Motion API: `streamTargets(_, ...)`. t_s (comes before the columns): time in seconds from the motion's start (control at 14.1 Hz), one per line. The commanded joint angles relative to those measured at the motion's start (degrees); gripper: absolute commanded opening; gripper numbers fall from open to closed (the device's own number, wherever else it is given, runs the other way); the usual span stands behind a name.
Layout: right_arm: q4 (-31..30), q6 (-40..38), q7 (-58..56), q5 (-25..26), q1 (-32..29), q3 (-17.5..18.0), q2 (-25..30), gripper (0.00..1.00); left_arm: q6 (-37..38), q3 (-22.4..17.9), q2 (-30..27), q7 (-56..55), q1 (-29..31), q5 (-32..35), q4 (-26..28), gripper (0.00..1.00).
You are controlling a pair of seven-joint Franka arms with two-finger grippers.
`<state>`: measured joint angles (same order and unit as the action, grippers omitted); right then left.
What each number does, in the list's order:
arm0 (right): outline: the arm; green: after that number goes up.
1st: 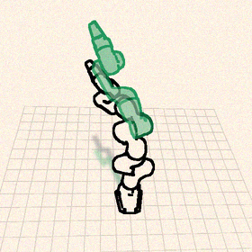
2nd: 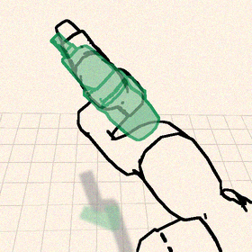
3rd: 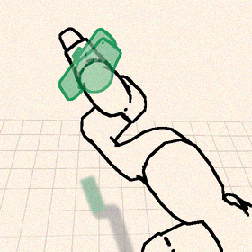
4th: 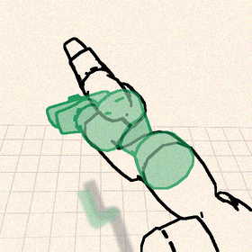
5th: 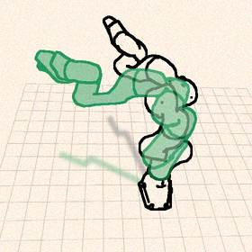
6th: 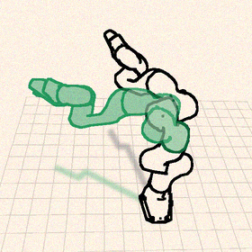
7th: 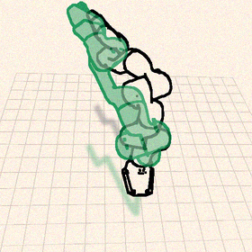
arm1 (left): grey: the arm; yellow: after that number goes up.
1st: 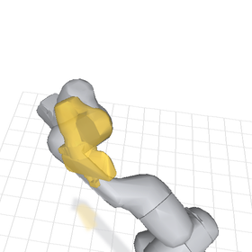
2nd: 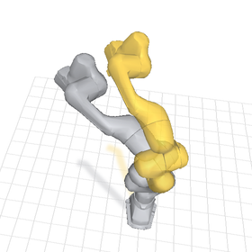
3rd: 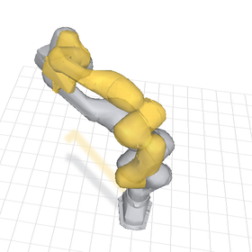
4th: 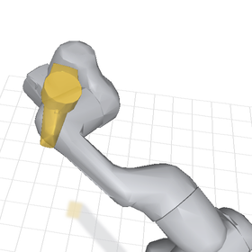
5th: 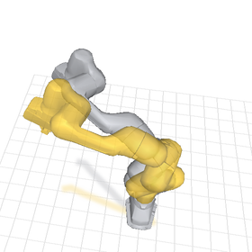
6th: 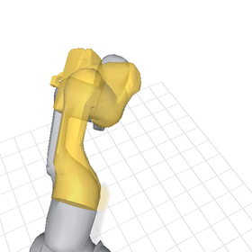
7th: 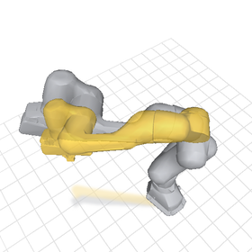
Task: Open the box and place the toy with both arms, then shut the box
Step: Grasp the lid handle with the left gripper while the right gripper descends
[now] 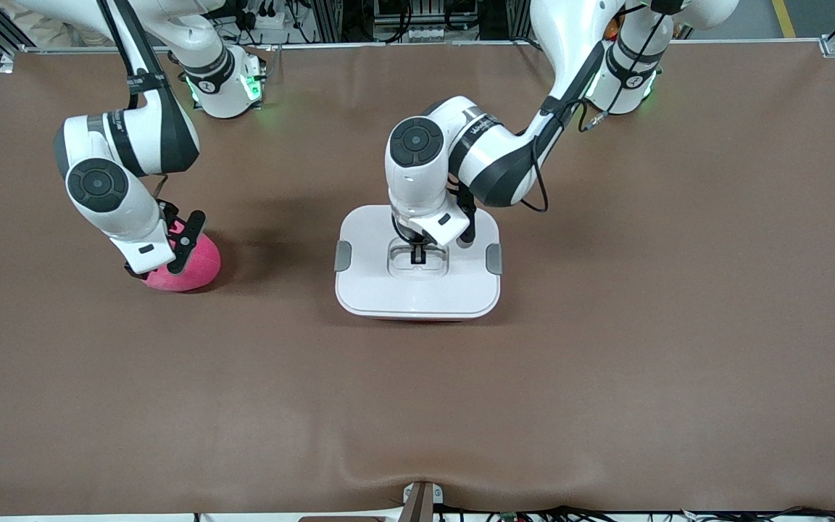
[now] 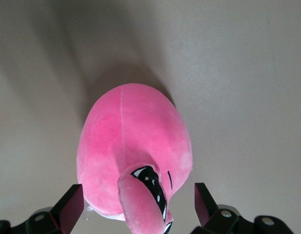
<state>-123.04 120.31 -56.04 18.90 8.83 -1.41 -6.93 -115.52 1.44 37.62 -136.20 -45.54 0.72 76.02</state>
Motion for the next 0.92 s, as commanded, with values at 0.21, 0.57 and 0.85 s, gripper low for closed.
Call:
streamTargets(0.21,-3.96,6.07,-5.55,1.58,-3.64,-0.17,1.40,1.00,-0.23,-0.21,0.61,-1.17,-0.34,1.21,-1.14,0.08)
streamTargets(0.57,-4.05,7.75,-8.29,1.49,-4.44,-0.09,1.04,0.99,-0.58,-0.21,0.61,-1.35,-0.43,1.30,-1.14,0.00)
streamTargets(0.85,-4.48,7.84,-8.29,1.40,-3.83,0.00,1.04,0.86,-0.67,-0.21,0.61,-1.26,-0.61,1.39,-1.14,0.00)
